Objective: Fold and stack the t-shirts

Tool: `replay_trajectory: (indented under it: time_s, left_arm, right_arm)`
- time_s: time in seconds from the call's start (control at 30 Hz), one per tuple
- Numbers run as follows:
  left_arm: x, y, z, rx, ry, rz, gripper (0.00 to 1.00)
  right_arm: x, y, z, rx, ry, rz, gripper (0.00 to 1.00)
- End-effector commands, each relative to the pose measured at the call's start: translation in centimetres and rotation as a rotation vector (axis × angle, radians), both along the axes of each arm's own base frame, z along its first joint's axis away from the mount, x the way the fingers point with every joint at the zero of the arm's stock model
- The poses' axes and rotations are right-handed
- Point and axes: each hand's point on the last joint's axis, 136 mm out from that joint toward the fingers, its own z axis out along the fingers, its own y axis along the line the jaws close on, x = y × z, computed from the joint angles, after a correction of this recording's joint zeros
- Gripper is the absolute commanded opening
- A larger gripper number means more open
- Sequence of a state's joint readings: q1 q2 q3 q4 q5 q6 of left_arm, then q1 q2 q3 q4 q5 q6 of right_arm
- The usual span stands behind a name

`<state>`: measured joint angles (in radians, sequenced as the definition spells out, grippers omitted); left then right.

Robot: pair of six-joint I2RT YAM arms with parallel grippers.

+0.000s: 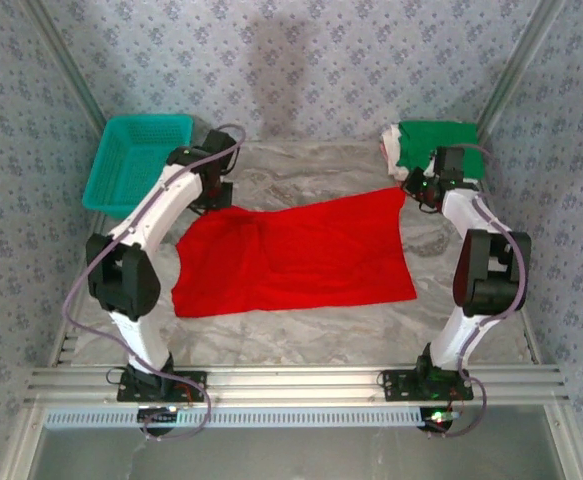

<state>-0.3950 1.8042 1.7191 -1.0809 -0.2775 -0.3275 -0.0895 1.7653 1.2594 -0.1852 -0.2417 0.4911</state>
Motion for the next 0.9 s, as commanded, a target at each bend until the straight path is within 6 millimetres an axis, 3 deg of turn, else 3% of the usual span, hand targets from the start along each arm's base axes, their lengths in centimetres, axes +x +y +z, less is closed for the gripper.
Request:
replay_trajectory:
  time_s: [0.0,0.27,0.5,0.53,0.8,0.83,0.87]
  left_arm:
    - [-1.9,0.6,2.1,-0.028,-0.033,0.039,0.00]
    - [-4.3,0.7,2.2,0.005,0.023,0.043,0.00]
    - [-6.6,0.1,1.7,0.041,0.088,0.036,0.00]
    - [-6.9,0.0,1.4,0.039,0.098,0.036,0.00]
    - [-10.8,-1.9,-2.3,0.027,0.225,0.048,0.01]
    - [-11.3,-2.1,-2.7,0.027,0.239,0.053,0.07]
    - [-11.9,-2.4,-3.2,0.019,0.251,0.058,0.18]
  right_arm:
    - [-1.0,-0.9,1.0,-0.005,-0.009,-0.046,0.00]
    - [-1.8,-0.9,2.1,0.009,0.002,-0.059,0.00]
    - [-3.2,-0.7,1.6,-0.002,0.032,-0.058,0.00]
    - [-4.3,-0.7,0.0,-0.003,0.073,-0.060,0.00]
    - [-8.8,-1.0,-4.1,-0.031,0.206,-0.080,0.00]
    - [-9.3,-1.0,-4.6,-0.035,0.223,-0.080,0.00]
    - [-9.9,-1.1,-5.0,-0.037,0.245,-0.083,0.00]
